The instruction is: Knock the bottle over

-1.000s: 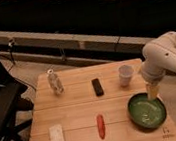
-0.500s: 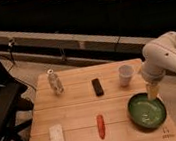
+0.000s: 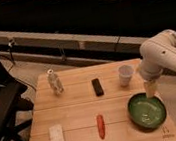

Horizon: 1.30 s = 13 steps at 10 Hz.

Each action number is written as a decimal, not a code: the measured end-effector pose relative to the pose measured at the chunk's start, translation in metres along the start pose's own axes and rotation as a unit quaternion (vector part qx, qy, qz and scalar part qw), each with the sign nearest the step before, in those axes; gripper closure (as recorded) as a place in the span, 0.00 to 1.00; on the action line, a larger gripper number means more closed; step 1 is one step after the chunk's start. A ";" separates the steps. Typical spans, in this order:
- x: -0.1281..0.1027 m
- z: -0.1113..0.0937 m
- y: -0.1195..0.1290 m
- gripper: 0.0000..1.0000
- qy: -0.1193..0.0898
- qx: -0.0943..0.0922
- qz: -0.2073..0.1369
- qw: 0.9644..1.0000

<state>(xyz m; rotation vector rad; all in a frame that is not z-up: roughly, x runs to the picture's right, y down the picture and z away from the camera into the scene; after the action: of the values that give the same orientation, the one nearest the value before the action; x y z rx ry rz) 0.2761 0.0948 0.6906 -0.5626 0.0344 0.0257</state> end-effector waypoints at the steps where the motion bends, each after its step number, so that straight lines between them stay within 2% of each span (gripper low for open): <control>1: 0.000 0.000 0.000 0.20 0.001 0.001 -0.001 1.000; 13: -0.017 0.000 -0.024 0.20 -0.003 0.015 -0.037 0.999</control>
<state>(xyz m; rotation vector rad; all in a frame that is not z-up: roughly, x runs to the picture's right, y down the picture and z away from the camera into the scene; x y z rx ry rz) 0.2599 0.0742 0.7041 -0.5344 0.0072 -0.0449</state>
